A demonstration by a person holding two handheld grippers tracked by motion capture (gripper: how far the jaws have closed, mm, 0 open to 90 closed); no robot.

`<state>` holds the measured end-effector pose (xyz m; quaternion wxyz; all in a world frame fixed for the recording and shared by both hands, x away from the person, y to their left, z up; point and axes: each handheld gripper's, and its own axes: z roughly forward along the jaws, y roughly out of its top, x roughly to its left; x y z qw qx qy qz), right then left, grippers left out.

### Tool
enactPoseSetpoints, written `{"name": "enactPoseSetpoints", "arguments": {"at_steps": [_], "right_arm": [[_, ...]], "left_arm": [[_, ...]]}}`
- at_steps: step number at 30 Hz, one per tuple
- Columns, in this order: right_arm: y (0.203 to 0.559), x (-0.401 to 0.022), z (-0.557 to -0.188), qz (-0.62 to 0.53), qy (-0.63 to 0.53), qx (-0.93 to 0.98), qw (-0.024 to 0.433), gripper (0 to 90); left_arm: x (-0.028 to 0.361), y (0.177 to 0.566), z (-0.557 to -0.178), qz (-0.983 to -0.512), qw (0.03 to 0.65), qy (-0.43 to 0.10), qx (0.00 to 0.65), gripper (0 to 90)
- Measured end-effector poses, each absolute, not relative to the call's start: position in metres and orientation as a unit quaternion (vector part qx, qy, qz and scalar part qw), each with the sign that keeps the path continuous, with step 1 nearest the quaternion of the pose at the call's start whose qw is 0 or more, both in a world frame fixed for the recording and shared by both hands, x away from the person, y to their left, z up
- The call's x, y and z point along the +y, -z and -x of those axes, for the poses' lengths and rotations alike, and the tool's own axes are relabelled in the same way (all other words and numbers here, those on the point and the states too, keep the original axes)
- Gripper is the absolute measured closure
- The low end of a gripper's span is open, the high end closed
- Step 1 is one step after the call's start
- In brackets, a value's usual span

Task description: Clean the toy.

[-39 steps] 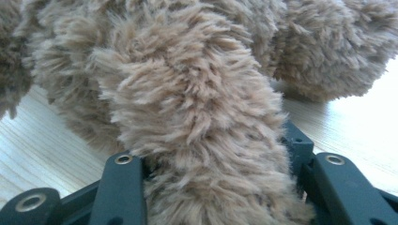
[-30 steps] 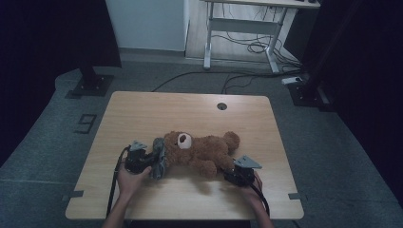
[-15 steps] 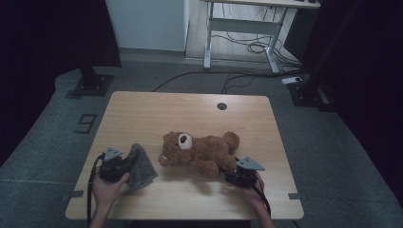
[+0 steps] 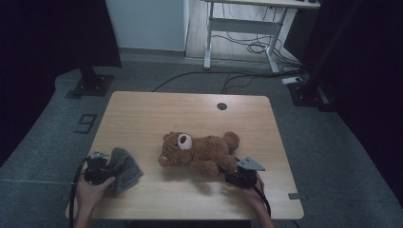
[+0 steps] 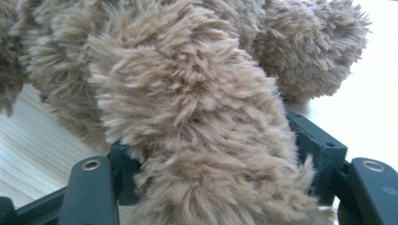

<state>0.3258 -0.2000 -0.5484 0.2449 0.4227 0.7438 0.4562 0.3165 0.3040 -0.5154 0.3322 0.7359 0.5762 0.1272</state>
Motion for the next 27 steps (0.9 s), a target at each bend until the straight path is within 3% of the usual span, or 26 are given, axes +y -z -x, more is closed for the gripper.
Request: {"name": "enactPoseSetpoints", "arguments": {"at_steps": [4,11,16,27], "right_arm": [[0.548,-0.200,-0.325,-0.422,-0.457,0.743,0.245,32.8],[0.541,-0.207,-0.322,-0.413,-0.483,0.735,0.238,28.8],[0.536,-0.210,-0.318,-0.402,-0.495,0.732,0.241,27.3],[0.523,-0.219,-0.309,-0.393,-0.529,0.715,0.234,24.8]], "left_arm": [[0.305,0.515,-0.317,-0.731,0.349,-0.115,0.574,51.3],[0.298,0.500,-0.311,-0.737,0.367,-0.146,0.548,27.7],[0.290,0.490,-0.306,-0.740,0.389,-0.159,0.525,23.6],[0.276,0.475,-0.298,-0.743,0.414,-0.175,0.497,23.7]]}}
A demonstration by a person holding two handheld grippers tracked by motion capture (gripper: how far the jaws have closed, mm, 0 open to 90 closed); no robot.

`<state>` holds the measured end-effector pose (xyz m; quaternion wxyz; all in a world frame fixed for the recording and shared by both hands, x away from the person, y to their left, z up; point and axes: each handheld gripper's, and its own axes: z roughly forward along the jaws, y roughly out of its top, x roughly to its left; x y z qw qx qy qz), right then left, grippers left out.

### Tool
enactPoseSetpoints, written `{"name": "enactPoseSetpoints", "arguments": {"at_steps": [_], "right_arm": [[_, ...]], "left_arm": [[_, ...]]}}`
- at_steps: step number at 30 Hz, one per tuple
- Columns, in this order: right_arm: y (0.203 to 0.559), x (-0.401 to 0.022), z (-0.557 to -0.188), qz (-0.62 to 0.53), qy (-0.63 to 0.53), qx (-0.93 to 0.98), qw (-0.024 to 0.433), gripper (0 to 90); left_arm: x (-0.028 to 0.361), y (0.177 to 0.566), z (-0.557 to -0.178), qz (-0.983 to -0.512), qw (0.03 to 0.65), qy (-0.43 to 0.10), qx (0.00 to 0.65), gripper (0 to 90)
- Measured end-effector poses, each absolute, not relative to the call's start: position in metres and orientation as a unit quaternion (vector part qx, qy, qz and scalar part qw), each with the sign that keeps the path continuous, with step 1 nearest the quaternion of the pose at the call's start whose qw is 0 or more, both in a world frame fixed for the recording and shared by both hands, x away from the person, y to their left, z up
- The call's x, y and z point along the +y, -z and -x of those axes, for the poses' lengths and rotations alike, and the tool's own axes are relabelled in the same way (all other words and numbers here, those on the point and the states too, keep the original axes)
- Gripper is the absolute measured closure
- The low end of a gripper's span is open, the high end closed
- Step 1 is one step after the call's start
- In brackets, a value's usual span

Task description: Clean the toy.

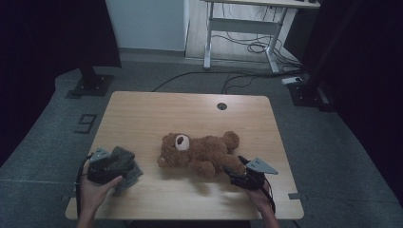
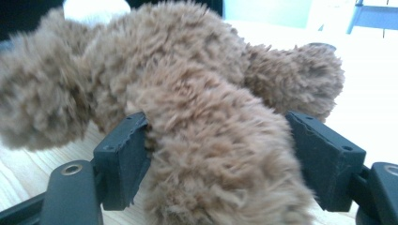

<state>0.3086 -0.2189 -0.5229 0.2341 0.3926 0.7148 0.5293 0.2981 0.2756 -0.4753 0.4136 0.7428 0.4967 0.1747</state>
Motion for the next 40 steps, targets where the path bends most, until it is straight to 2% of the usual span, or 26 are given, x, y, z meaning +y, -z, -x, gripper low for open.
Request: {"name": "enactPoseSetpoints", "arguments": {"at_steps": [13,22,30,40], "right_arm": [[0.519,-0.236,-0.294,-0.387,-0.543,0.710,0.227,23.9],[0.528,-0.259,-0.269,-0.408,-0.546,0.697,0.222,22.8],[0.535,-0.276,-0.260,-0.425,-0.534,0.697,0.219,22.5],[0.537,-0.274,-0.262,-0.421,-0.530,0.702,0.222,22.4]], "left_arm": [[0.252,0.476,-0.294,-0.760,0.407,-0.175,0.475,25.9],[0.230,0.485,-0.280,-0.778,0.398,-0.173,0.454,26.9],[0.229,0.486,-0.271,-0.775,0.403,-0.180,0.452,27.7],[0.229,0.484,-0.271,-0.774,0.407,-0.185,0.447,27.8]]}}
